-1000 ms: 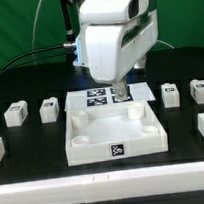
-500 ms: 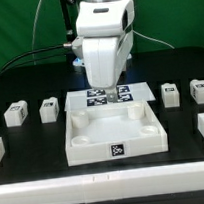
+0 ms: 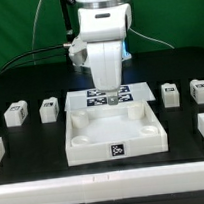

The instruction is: Assemble one leg

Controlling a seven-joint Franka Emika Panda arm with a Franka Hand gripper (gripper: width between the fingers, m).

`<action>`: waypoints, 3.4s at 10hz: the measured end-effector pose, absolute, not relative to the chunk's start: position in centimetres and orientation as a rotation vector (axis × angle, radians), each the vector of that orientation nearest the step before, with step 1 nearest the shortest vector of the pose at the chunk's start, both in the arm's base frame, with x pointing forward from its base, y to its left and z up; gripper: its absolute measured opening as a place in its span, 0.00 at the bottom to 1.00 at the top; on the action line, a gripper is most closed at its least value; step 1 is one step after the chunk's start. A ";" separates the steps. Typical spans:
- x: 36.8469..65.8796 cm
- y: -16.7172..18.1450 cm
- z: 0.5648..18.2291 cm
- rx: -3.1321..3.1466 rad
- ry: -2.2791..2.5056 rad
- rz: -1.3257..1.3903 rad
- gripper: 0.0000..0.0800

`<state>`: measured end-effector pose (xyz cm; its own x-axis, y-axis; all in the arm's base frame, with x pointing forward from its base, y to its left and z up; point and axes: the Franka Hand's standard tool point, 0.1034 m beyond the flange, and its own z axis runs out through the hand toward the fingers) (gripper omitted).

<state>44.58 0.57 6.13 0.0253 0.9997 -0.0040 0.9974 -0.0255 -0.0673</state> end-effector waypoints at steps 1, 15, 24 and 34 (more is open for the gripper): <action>43.5 0.6 5.5 -2.158 -2.210 0.083 0.81; 39.9 0.8 1.1 -2.121 -2.167 0.131 0.19; 40.3 0.8 1.2 -2.133 -2.172 0.111 0.08; 46.7 7.2 1.1 -2.184 -2.148 -0.015 0.08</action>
Offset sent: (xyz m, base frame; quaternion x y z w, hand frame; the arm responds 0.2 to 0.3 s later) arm -0.0331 0.0062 -0.0310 0.0133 0.0396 -0.0213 0.9989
